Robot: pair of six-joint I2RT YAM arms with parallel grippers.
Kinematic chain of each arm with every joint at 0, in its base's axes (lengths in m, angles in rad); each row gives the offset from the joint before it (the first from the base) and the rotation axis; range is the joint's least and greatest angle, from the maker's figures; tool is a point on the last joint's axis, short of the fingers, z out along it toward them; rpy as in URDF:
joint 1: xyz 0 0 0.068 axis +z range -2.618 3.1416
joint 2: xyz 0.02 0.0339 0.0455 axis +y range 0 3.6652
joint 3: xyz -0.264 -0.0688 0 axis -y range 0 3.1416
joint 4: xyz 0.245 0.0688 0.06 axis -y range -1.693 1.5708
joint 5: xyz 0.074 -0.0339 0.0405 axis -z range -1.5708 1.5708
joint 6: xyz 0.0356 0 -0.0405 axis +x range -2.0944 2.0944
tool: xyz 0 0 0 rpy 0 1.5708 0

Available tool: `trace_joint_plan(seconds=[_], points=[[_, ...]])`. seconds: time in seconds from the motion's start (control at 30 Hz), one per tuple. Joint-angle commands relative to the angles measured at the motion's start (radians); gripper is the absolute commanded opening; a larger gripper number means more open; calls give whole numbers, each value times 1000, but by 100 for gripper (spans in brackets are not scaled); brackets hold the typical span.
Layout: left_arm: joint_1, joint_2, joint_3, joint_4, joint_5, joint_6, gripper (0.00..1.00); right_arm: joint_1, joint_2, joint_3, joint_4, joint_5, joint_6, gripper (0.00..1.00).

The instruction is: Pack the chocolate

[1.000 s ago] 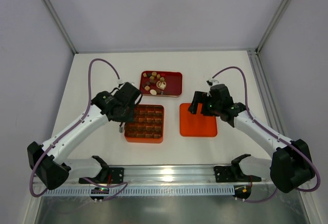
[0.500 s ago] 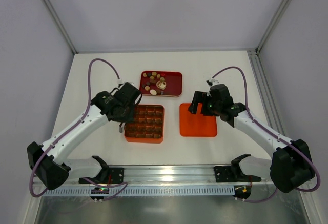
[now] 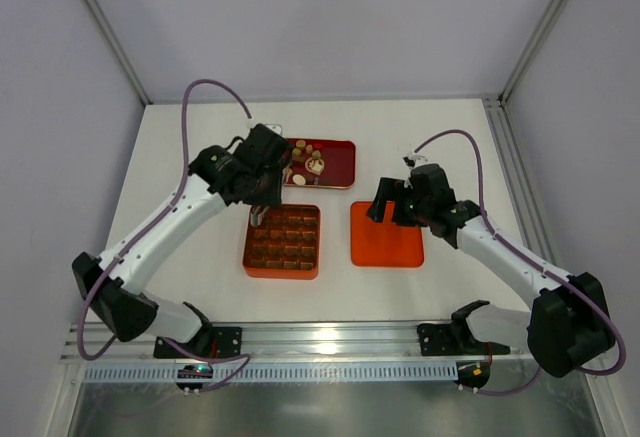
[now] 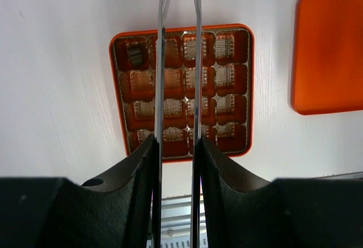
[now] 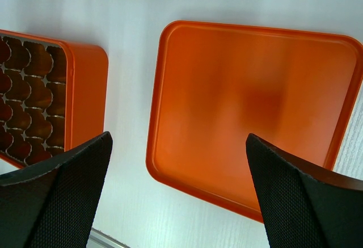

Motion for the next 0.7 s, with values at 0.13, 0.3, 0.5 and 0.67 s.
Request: trace_joint_plan(seconds=[0.13,0.3,0.5,0.67], points=[[5,255,209,96,53,124,35,6,-53,19,8,17,10,100],[10,401,316,101,50,170,37,6,-91,15,-10,21,18,100],[31,527,395,113,58,203,38,6,-134,1,-30,31,18,100],[39,581,424,136,82,227,39,6,-153,-4,-45,40,16,100]])
